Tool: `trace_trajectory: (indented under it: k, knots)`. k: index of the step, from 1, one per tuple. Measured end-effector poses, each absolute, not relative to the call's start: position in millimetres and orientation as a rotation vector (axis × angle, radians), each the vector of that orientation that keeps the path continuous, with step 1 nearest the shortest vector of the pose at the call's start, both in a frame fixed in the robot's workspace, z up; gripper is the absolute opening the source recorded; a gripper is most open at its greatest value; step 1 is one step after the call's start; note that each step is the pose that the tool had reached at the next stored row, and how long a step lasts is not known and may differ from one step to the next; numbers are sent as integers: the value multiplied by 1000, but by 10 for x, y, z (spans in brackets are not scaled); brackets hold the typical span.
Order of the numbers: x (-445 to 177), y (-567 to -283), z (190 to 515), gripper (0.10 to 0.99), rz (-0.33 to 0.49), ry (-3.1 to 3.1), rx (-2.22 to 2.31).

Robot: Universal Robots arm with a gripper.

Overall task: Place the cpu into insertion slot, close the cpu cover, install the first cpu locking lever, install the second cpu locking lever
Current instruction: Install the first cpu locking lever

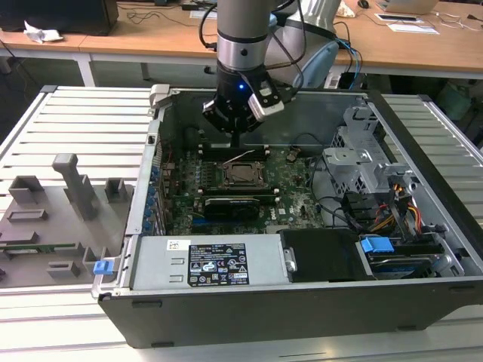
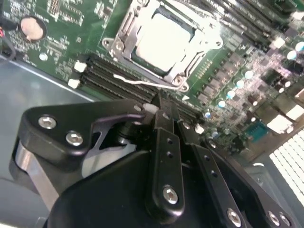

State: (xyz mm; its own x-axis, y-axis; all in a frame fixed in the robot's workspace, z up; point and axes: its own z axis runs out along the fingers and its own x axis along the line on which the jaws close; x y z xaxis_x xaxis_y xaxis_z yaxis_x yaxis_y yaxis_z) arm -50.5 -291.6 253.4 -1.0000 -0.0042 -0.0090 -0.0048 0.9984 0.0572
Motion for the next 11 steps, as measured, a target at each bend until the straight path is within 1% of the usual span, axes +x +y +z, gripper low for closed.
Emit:
trace_trajectory:
  k: [3, 11]
  knots:
    - [-504, -2918, 2520, 106, 119, 3130, -8]
    - [-486, -2919, 2443, 106, 119, 3126, -31]
